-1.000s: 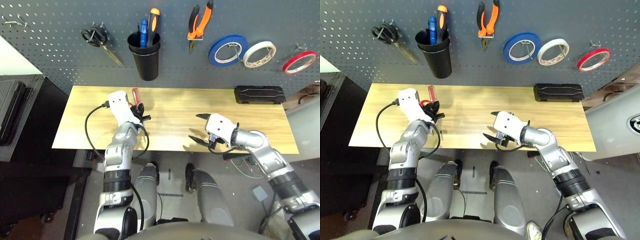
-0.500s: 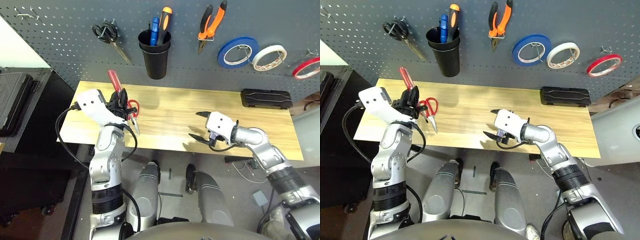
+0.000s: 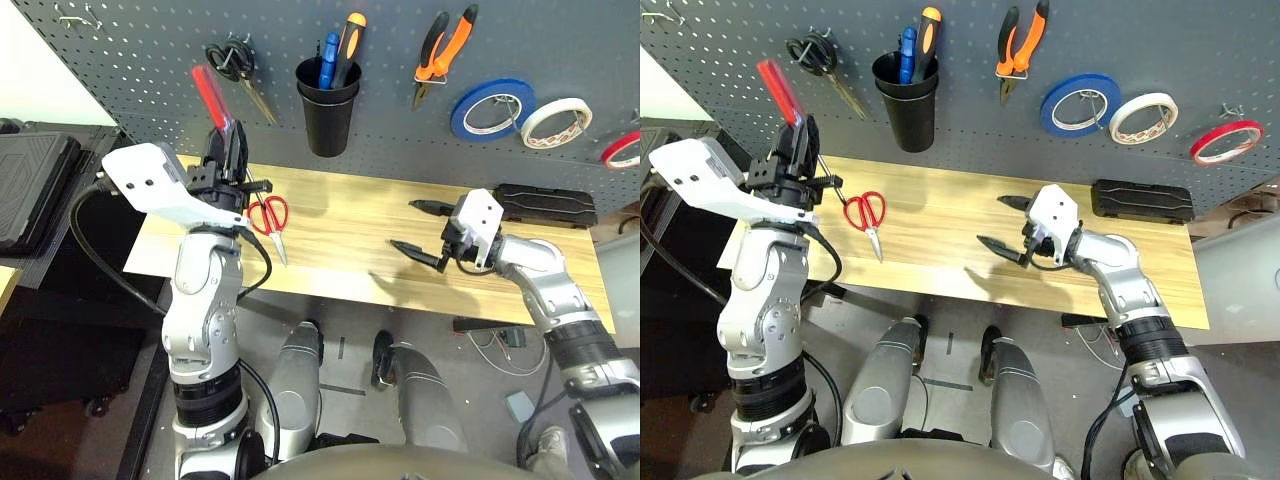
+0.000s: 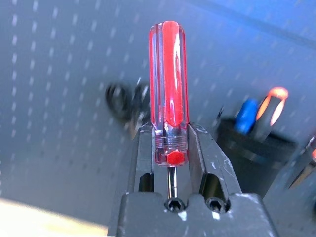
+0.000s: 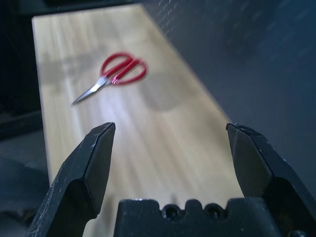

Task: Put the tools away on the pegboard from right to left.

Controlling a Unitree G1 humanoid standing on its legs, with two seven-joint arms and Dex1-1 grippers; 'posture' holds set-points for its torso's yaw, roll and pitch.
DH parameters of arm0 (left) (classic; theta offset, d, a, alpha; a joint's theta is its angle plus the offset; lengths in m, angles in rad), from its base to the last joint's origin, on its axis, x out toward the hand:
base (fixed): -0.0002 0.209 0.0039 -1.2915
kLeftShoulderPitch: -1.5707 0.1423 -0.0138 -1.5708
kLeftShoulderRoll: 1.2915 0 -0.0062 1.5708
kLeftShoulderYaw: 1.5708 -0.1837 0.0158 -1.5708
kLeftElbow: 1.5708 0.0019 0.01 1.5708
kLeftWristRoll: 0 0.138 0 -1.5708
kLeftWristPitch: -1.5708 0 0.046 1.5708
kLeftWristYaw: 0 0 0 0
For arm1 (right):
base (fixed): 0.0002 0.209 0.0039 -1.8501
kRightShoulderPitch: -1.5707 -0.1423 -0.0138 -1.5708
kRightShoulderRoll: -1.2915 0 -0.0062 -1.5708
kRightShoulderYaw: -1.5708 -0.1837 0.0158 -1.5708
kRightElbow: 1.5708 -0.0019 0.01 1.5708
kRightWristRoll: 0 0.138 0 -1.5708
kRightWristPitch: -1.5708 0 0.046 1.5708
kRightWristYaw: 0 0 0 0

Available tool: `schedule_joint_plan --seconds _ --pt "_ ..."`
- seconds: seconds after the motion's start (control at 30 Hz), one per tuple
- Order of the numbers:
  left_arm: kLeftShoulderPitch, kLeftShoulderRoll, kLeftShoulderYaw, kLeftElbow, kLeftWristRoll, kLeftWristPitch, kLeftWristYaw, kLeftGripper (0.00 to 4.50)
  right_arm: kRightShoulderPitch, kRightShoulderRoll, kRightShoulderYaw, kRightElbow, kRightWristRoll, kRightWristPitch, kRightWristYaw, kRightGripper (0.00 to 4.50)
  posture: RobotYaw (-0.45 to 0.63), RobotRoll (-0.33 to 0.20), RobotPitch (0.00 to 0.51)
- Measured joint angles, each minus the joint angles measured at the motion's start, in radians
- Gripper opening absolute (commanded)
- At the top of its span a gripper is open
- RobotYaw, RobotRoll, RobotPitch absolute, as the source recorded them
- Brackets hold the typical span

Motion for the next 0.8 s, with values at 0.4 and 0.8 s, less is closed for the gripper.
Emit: schedule_joint_plan --seconds 0.4,0.8 --pt "-0.161 0.037 -0.006 -0.025 -0.055 0.087 0.004 0.83 -0.118 -0.111 -0.068 0.016 0.115 0.145 0.178 4.5 0.32 0.0 0.248" --pt "-0.272 0.063 0.001 0.087 -0.067 0.066 -0.015 0.83 -0.265 -0.15 -0.146 0.008 0.175 0.24 0.21 4.5 0.29 0.0 0.238"
